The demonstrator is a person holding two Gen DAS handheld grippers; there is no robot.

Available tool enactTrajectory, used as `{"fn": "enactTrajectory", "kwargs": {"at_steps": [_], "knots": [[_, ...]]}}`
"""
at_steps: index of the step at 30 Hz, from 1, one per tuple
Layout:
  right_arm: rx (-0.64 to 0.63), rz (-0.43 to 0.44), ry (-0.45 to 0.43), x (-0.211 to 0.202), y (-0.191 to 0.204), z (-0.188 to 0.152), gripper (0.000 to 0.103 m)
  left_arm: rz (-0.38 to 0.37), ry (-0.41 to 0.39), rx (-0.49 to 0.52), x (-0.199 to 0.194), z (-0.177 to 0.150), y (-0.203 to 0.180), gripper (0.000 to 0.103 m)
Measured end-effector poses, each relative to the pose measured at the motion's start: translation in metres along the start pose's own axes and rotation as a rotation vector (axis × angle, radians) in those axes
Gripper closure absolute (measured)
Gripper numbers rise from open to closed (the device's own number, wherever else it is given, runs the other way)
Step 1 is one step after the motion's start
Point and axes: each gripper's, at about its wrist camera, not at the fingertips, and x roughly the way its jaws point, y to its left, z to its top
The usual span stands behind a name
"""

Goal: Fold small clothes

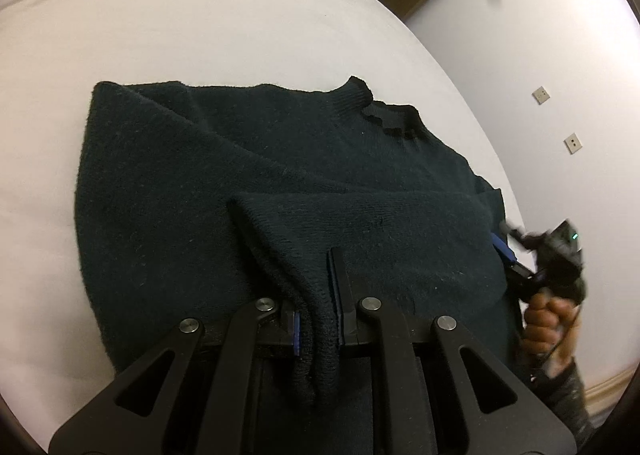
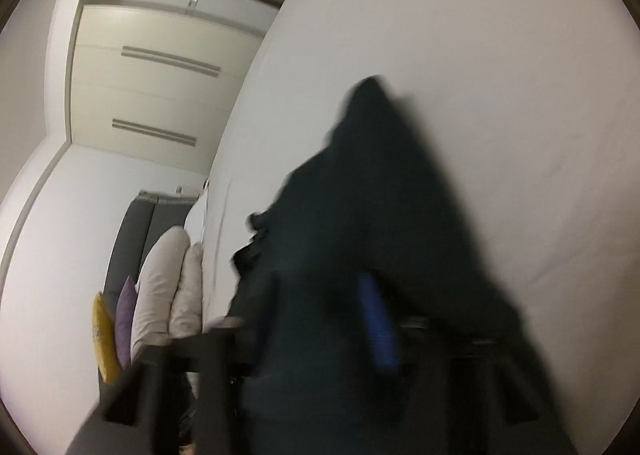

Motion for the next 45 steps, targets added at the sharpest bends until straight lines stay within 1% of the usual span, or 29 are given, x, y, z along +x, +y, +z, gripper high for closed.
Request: {"fn": "enactTrajectory", "kwargs": {"at_steps": [1, 2, 4, 8, 11, 12, 13, 15, 16, 18, 20, 22, 23, 24, 25, 26, 27, 29, 31, 32, 33, 34, 35, 36, 38, 41, 42, 44, 45], "knots": [[-0.001, 0.01, -0.001, -0.002, -0.007, -0.001, 0.098, 0.004, -0.001, 0.003, -0.002, 0.0, 0.0, 0.09], [0.007, 0.026, -0.001, -0.006, -0.019, -0.002, 0.103, 0.01, -0.002, 0.008, -0.003, -0.001, 0.0, 0.09], [0.016, 0.059, -0.01, -0.013, -0.024, 0.0, 0.103, 0.031, -0.006, 0.019, -0.009, -0.005, -0.001, 0.089], [-0.006, -0.02, -0.009, -0.027, -0.022, 0.002, 0.103, 0.099, -0.012, 0.021, -0.025, -0.008, 0.001, 0.087], [-0.009, -0.057, -0.016, -0.036, -0.021, -0.002, 0.103, 0.229, -0.036, 0.019, -0.039, -0.008, 0.003, 0.085], [-0.003, -0.073, -0.016, -0.039, -0.019, -0.003, 0.098, 0.307, -0.051, 0.015, -0.045, -0.006, 0.004, 0.085], [-0.004, -0.081, -0.018, -0.04, -0.014, -0.005, 0.09, 0.35, -0.08, -0.002, -0.053, -0.003, 0.005, 0.085], [-0.026, -0.072, -0.048, -0.046, 0.002, -0.008, 0.051, 0.339, -0.145, -0.023, -0.066, 0.003, -0.003, 0.085], [-0.045, -0.066, -0.066, -0.051, 0.012, -0.009, 0.047, 0.316, -0.165, -0.006, -0.068, 0.005, -0.012, 0.085], [-0.109, -0.03, -0.075, -0.048, 0.037, -0.009, 0.045, 0.292, -0.155, 0.068, -0.055, 0.008, -0.039, 0.085], [-0.137, 0.014, -0.037, -0.035, 0.049, -0.007, 0.043, 0.28, -0.117, 0.13, -0.032, 0.007, -0.06, 0.085], [-0.118, 0.024, 0.003, -0.02, 0.043, -0.004, 0.041, 0.313, -0.047, 0.168, 0.003, 0.001, -0.068, 0.085], [-0.09, -0.002, 0.023, -0.012, 0.033, -0.003, 0.04, 0.335, -0.017, 0.164, 0.016, -0.004, -0.064, 0.085], [-0.06, -0.025, 0.042, -0.007, 0.019, -0.003, 0.05, 0.33, -0.032, 0.162, 0.022, -0.008, -0.059, 0.085], [-0.056, -0.014, 0.041, -0.008, 0.007, -0.004, 0.058, 0.311, -0.07, 0.165, 0.02, -0.013, -0.057, 0.085], [-0.063, -0.005, 0.035, -0.01, 0.003, -0.006, 0.072, 0.299, -0.07, 0.164, 0.018, -0.015, -0.054, 0.085], [-0.063, 0.006, 0.043, -0.016, -0.004, -0.008, 0.076, 0.295, -0.068, 0.164, 0.016, -0.015, -0.054, 0.085], [-0.046, 0.037, 0.058, -0.028, -0.015, -0.017, 0.076, 0.301, -0.055, 0.177, 0.012, -0.017, -0.053, 0.085], [-0.07, 0.009, 0.058, -0.044, -0.017, -0.027, 0.076, 0.31, -0.049, 0.17, 0.002, -0.022, -0.053, 0.085], [-0.08, -0.02, 0.05, -0.057, -0.017, -0.033, 0.073, 0.327, -0.05, 0.159, -0.008, -0.026, -0.054, 0.085], [-0.083, -0.056, 0.045, -0.073, -0.016, -0.04, 0.062, 0.358, -0.054, 0.153, -0.017, -0.032, -0.055, 0.085], [-0.093, -0.065, 0.031, -0.087, -0.014, -0.046, 0.055, 0.369, -0.062, 0.15, -0.03, -0.042, -0.049, 0.085], [-0.11, -0.081, 0.005, -0.105, -0.011, -0.053, 0.038, 0.36, -0.073, 0.147, -0.043, -0.05, -0.045, 0.085], [-0.135, -0.099, -0.028, -0.124, -0.008, -0.063, 0.031, 0.351, -0.083, 0.143, -0.059, -0.063, -0.042, 0.085], [-0.184, -0.12, -0.062, -0.158, -0.004, -0.081, 0.03, 0.34, -0.088, 0.127, -0.09, -0.092, -0.039, 0.085], [-0.233, -0.154, -0.041, -0.2, -0.007, -0.11, 0.03, 0.283, -0.063, 0.122, -0.123, -0.137, -0.041, 0.085], [-0.248, -0.168, -0.032, -0.21, -0.009, -0.118, 0.03, 0.268, -0.062, 0.114, -0.134, -0.153, -0.042, 0.08], [-0.28, -0.183, -0.005, -0.228, -0.014, -0.135, 0.03, 0.222, -0.048, 0.075, -0.148, -0.184, -0.04, 0.049], [-0.287, -0.193, 0.009, -0.237, -0.018, -0.144, 0.03, 0.2, -0.045, 0.039, -0.156, -0.204, -0.037, 0.025]]}}
